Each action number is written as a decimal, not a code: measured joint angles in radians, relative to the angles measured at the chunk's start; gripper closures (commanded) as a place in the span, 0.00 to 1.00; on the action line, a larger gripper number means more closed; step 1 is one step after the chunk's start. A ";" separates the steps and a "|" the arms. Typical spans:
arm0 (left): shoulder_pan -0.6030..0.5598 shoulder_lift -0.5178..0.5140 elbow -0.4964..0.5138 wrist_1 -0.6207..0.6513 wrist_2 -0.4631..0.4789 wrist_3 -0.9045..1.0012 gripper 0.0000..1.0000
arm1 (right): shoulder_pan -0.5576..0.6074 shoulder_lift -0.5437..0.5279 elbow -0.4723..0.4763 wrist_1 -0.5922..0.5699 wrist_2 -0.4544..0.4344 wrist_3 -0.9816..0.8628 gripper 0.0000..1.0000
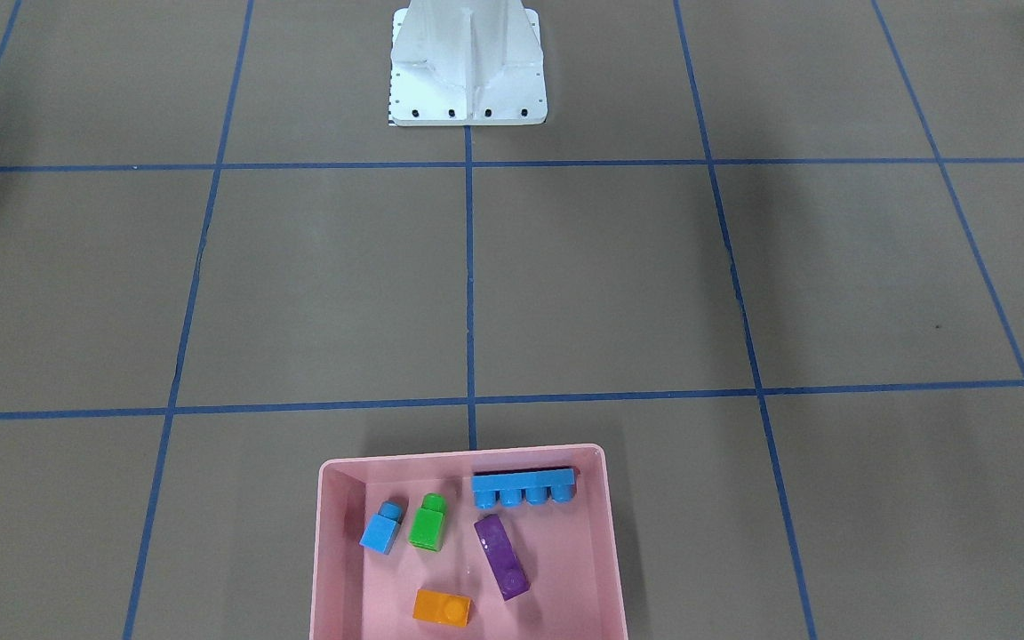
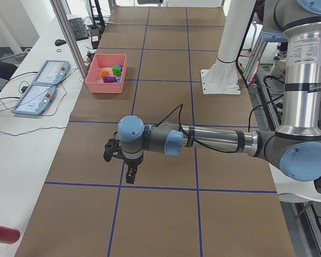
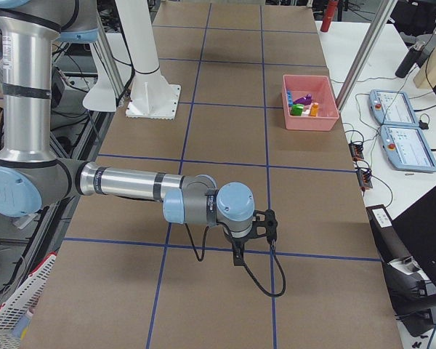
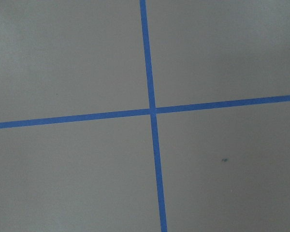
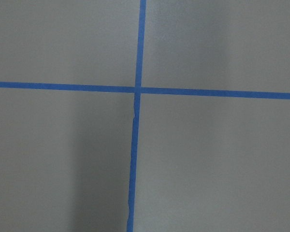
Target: Put all blocks into box
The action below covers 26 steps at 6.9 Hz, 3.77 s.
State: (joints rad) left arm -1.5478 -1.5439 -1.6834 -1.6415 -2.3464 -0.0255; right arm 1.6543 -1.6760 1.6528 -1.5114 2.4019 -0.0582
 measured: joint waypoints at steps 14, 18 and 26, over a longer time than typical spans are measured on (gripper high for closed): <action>0.003 0.019 0.005 0.000 -0.002 -0.003 0.00 | -0.001 -0.008 0.070 -0.111 -0.008 0.116 0.00; 0.003 0.018 0.005 0.000 -0.002 -0.002 0.00 | -0.001 -0.007 0.070 -0.110 -0.009 0.126 0.00; 0.003 0.019 0.003 -0.003 -0.014 0.006 0.00 | -0.001 -0.006 0.071 -0.110 -0.006 0.108 0.00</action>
State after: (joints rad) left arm -1.5447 -1.5248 -1.6801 -1.6441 -2.3608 -0.0200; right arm 1.6536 -1.6816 1.7243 -1.6216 2.3955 0.0496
